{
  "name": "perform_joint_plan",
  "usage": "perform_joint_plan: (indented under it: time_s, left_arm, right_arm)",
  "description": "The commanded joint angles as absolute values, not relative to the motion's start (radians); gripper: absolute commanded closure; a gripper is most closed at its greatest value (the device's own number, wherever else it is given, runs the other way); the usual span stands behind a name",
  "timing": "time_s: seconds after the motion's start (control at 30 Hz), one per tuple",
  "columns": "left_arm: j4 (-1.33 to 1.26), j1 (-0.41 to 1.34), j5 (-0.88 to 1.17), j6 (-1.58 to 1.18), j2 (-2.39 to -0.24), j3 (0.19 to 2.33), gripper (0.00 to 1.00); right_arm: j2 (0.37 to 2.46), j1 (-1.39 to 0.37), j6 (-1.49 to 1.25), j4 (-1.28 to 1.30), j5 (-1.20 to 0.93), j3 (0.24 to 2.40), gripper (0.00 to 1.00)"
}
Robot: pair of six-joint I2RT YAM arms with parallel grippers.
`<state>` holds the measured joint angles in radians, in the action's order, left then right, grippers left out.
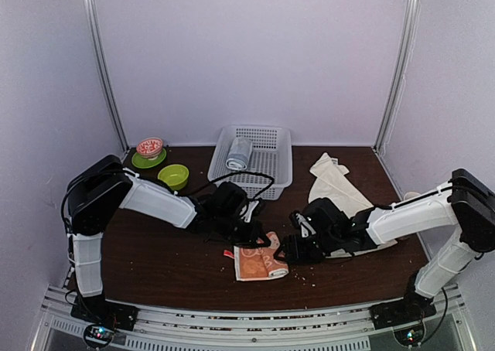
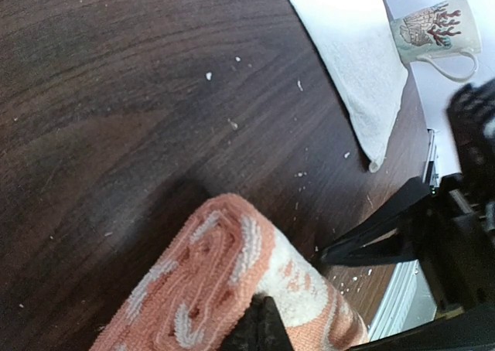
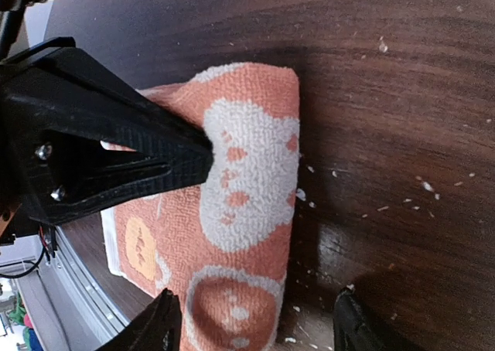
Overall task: Roll the towels
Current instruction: Roll the towel from the center of the board.
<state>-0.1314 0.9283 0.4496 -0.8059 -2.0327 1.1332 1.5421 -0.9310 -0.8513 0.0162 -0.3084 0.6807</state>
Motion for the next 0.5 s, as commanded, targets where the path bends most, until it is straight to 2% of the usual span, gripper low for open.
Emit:
perform_joint_plan:
  time_s: [0.0,0.17,0.33,0.47]
  left_arm:
    - [-0.092,0.913,0.405,-0.789,-2.029,1.097,1.00]
    - [-0.092,0.914,0.400,-0.784,-2.015,1.089,1.00]
    - [-0.088,0.913,0.399,-0.783,-2.005,1.085,1.00]
    - [-0.062,0.913,0.381,-0.772,-1.956,1.066,1.00]
  right_arm:
    - [1.614,-0.927,-0.945,-0.146,-0.382,0.676,0.35]
    - [1.683,-0.928,-0.953,-0.146,-0.409,0.696,0.48]
    - [1.716,-0.930,-0.925,-0.077,-0.399,0.727,0.78]
    - [1.687,-0.931,-0.824,0.127,-0.307,0.780,0.94]
